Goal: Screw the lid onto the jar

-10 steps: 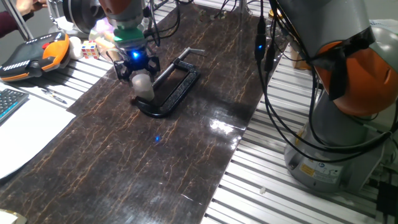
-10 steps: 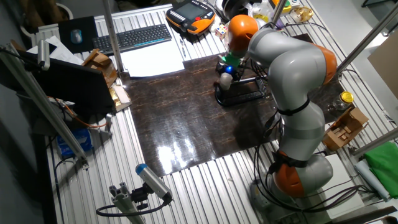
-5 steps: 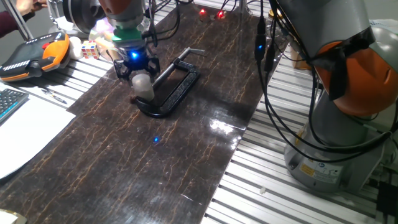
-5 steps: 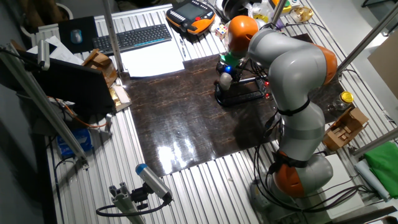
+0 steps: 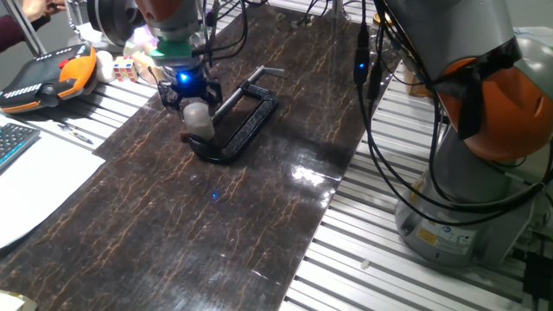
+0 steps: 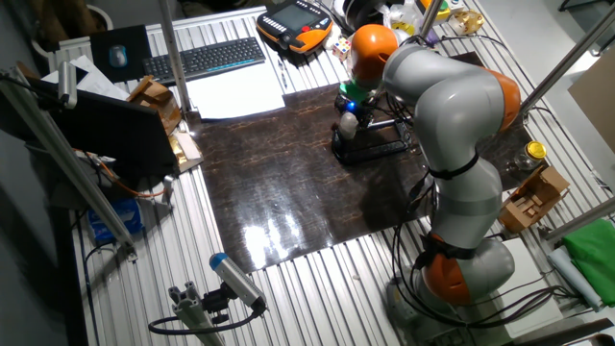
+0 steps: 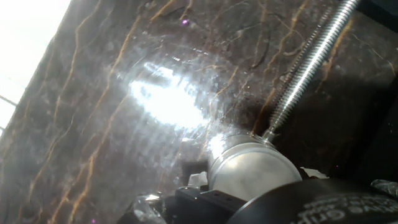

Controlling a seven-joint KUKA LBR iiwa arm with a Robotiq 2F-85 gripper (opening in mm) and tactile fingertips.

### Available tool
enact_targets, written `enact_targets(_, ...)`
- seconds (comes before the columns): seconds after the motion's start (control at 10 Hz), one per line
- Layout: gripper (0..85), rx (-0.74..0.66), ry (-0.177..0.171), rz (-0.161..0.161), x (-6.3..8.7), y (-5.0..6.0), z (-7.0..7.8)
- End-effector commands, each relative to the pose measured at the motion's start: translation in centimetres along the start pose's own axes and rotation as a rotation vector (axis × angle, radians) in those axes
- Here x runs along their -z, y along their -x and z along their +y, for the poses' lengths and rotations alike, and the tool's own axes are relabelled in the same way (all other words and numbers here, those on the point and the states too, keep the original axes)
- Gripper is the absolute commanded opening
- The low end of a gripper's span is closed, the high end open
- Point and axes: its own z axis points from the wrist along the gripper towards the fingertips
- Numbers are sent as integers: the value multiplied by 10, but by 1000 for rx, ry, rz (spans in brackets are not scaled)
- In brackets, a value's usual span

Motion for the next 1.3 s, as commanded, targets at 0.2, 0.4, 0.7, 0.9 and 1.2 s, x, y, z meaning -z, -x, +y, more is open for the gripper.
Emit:
enact_targets(0.2,703,-80,4,-4,0,0,0)
enact_targets(0.4,707,-130,-1,-13,0,0,-1)
enact_targets(0.7,707,-218,-2,-23,0,0,-1)
enact_targets(0.9,707,-271,2,-27,0,0,-1)
enact_targets(1.2,710,-372,4,-35,0,0,-1)
